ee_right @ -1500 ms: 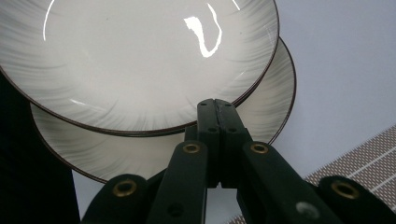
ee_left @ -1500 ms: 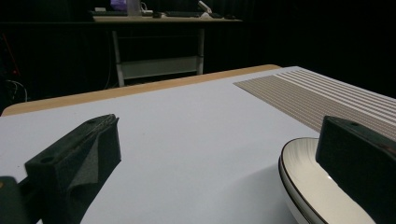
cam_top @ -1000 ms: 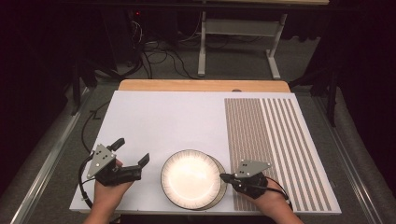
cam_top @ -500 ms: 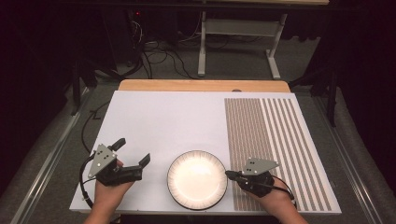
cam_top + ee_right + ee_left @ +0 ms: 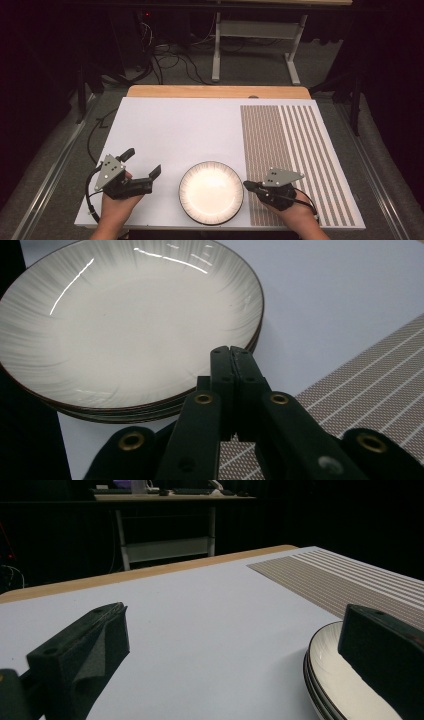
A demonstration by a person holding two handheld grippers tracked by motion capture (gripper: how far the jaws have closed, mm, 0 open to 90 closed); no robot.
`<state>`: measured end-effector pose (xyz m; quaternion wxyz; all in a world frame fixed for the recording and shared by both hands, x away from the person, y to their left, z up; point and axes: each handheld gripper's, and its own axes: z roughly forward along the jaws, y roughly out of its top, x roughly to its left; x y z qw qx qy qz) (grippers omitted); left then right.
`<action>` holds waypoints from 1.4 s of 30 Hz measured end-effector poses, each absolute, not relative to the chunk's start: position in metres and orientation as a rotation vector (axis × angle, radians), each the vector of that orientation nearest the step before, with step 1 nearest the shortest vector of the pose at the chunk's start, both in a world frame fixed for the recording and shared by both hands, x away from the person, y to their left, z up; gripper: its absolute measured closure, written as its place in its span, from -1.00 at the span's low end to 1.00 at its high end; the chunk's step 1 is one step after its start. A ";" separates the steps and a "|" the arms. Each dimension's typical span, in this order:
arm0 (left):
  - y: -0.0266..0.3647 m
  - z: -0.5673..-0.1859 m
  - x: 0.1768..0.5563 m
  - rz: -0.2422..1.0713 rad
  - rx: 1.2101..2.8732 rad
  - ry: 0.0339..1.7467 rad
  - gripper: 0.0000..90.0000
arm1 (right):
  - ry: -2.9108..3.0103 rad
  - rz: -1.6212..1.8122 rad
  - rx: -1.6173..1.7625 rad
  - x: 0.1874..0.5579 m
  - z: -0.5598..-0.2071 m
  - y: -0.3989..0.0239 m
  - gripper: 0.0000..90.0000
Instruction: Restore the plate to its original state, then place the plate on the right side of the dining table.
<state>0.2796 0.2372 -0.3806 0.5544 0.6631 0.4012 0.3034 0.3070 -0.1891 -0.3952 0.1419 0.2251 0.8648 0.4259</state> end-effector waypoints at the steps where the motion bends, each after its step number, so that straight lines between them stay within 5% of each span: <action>1: 0.237 -0.381 0.280 0.716 1.568 0.948 -0.99 | 2.478 1.231 0.666 0.307 -0.393 -0.192 0.93; 8: 0.237 -0.384 0.282 0.700 1.575 0.951 -0.99 | 2.302 1.300 0.798 0.308 -0.382 -0.212 0.59; 16: 0.237 -0.383 0.282 0.700 1.579 0.944 -0.99 | 2.075 1.397 0.906 0.309 -0.374 -0.233 -0.61; 20: 0.236 -0.384 0.282 0.693 1.576 0.946 -0.99 | 2.038 1.412 0.933 0.309 -0.373 -0.240 -0.96; 42: 0.234 -0.384 0.286 0.675 1.580 0.932 -0.99 | 1.981 1.380 0.979 0.309 -0.381 -0.255 -0.99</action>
